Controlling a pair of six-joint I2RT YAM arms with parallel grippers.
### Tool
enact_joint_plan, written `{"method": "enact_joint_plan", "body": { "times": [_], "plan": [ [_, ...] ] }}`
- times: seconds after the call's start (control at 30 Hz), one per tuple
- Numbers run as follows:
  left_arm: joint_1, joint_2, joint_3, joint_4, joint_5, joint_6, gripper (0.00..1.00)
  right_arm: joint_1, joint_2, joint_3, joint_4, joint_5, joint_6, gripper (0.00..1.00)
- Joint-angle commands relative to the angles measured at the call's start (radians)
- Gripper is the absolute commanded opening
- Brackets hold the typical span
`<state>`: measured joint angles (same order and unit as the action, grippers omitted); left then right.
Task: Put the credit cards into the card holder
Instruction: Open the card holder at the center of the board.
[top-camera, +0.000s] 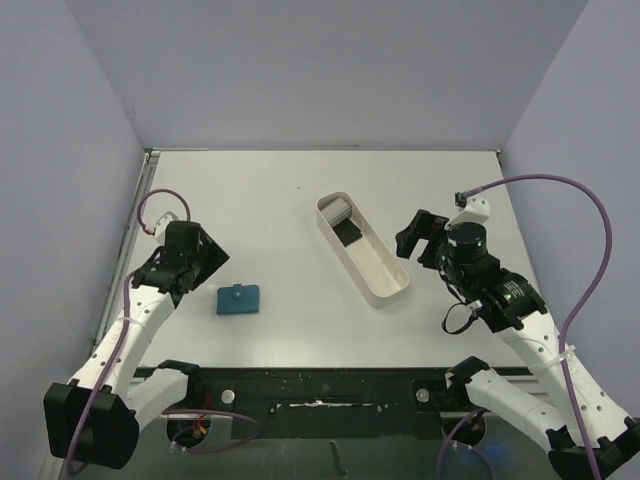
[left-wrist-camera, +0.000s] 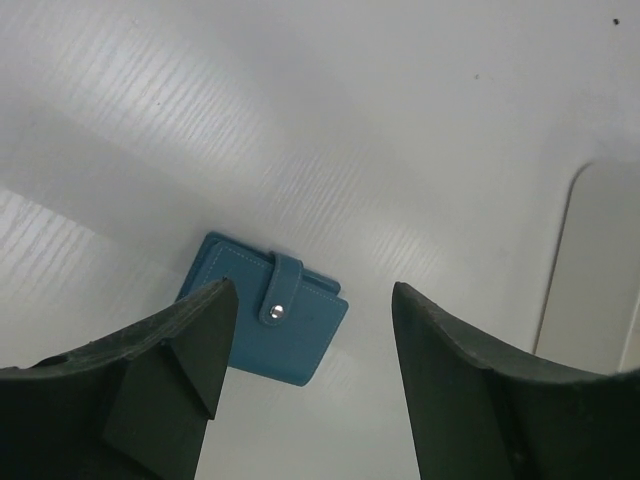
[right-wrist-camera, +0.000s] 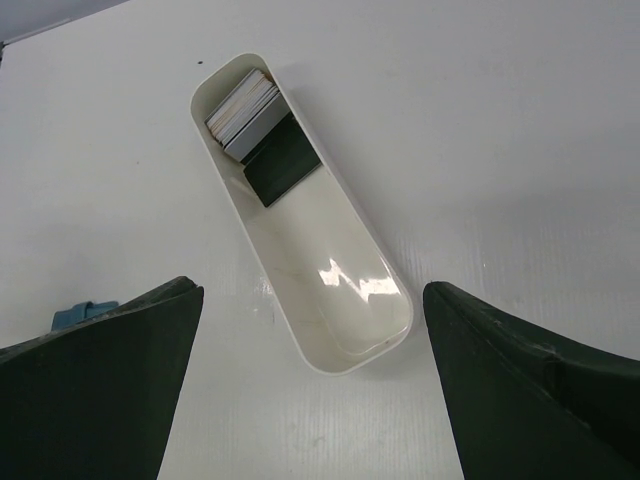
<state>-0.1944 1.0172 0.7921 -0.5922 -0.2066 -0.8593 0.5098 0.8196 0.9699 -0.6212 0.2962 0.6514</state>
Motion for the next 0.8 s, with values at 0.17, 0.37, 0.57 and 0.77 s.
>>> {"method": "enact_joint_plan", "body": {
  "times": [0.17,0.37,0.57,0.77],
  "plan": [
    [0.003,0.049,-0.172,0.121,0.011,-0.062,0.61,-0.006,-0.002,0.014,-0.021,0.046,-0.004,0.98],
    [-0.001,0.078,-0.244,0.169,0.041,-0.086,0.61,-0.006,-0.006,0.003,-0.028,0.049,-0.004,0.98],
    [-0.025,0.077,-0.302,0.232,0.067,-0.117,0.58,-0.007,-0.004,0.001,-0.025,0.052,-0.011,0.98],
    [-0.043,0.080,-0.357,0.307,0.086,-0.126,0.51,-0.007,-0.007,-0.002,-0.028,0.053,-0.012,0.98]
  ]
}}
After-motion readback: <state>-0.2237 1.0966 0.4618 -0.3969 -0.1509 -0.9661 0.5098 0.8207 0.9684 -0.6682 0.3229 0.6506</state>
